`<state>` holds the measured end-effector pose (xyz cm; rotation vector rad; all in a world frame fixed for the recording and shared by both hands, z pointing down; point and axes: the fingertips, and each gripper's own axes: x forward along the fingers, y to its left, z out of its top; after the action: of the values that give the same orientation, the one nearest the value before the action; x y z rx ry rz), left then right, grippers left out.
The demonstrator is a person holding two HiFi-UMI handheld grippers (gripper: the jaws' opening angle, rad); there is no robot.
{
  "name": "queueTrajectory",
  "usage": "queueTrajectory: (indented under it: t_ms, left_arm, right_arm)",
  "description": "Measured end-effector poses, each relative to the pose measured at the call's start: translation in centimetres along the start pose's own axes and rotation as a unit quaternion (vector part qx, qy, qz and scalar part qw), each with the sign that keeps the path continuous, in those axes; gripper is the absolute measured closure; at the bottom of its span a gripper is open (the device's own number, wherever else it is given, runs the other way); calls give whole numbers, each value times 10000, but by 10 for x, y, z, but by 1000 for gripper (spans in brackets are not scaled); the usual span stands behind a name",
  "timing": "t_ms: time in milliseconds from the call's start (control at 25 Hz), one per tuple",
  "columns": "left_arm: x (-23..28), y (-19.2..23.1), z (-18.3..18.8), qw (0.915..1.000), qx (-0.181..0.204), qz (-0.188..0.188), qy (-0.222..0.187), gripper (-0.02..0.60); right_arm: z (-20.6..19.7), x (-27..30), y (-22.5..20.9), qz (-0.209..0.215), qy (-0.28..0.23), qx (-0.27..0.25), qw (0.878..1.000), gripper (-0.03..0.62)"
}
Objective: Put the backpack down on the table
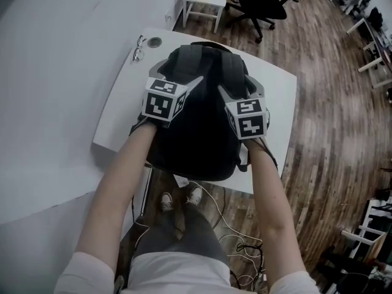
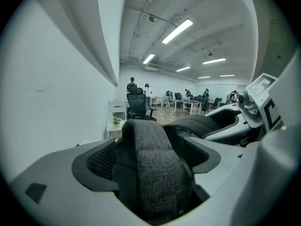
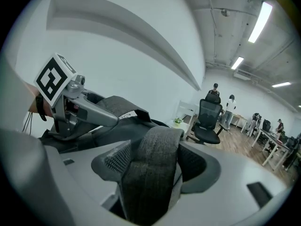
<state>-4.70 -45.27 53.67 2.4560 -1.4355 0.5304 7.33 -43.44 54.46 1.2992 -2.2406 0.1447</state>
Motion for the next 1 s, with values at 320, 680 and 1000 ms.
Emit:
queueTrajectory:
  t_ms: [320,680,1000]
  left_arm:
    - [-26,-3,1,10000,11,58,38,130]
    - [-62,-12,10,9999,-71,37,-79,132]
    - [-114,-35,35,9994,-28,58,-332,135]
  right_arm:
    - [4,-29,-4,-243,-119,48,9996,318]
    - [12,-63,2,-259,-405,424,9979,318]
    - [26,-113,3,-333,-702,762,9941,321]
